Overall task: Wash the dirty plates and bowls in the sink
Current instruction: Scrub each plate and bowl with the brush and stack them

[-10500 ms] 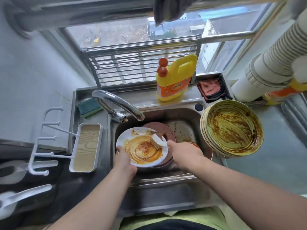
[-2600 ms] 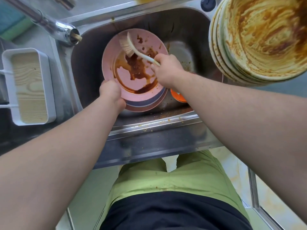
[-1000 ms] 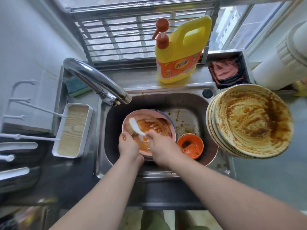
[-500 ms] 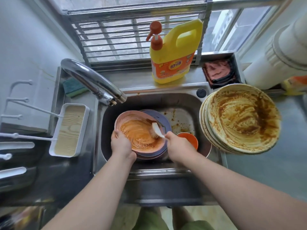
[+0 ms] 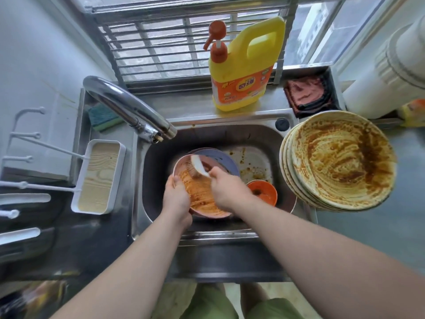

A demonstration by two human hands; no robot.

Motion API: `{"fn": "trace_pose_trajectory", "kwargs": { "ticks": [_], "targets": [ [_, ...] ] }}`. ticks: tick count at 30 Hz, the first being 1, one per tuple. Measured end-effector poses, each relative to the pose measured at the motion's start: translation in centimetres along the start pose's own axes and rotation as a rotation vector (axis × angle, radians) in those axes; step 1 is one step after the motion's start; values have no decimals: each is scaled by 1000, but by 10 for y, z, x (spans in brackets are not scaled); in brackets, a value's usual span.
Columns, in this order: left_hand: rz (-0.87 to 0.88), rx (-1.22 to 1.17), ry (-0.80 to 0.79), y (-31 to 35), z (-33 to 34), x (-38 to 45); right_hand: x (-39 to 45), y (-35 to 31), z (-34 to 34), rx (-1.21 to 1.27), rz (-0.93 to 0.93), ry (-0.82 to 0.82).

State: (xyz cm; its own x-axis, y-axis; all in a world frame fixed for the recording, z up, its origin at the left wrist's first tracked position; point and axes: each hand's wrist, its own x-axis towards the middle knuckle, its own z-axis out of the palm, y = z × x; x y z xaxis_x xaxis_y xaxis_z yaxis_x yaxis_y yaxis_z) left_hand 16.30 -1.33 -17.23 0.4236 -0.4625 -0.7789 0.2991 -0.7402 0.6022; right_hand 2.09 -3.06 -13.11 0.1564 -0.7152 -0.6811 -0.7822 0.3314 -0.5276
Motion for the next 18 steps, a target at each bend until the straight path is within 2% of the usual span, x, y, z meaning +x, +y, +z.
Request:
{"fn": "trace_pose_trajectory", "kwargs": {
  "ticks": [4, 8, 12, 15, 18],
  "targets": [
    [-21, -116, 98, 22, 0, 9, -50, -13, 24, 116, -111, -112],
    [-49, -112, 166, 33, -23, 28, -66, 37, -1, -122, -32, -185],
    [-45, -20, 55, 30, -24, 22, -23, 55, -36, -286, 60, -52],
    [-49, 11, -45, 18, -7, 9, 13, 23, -28, -148, 58, 44],
    [-56, -48, -31, 21, 8, 7, -2, -10, 7, 50, -74, -39]
  ]
}}
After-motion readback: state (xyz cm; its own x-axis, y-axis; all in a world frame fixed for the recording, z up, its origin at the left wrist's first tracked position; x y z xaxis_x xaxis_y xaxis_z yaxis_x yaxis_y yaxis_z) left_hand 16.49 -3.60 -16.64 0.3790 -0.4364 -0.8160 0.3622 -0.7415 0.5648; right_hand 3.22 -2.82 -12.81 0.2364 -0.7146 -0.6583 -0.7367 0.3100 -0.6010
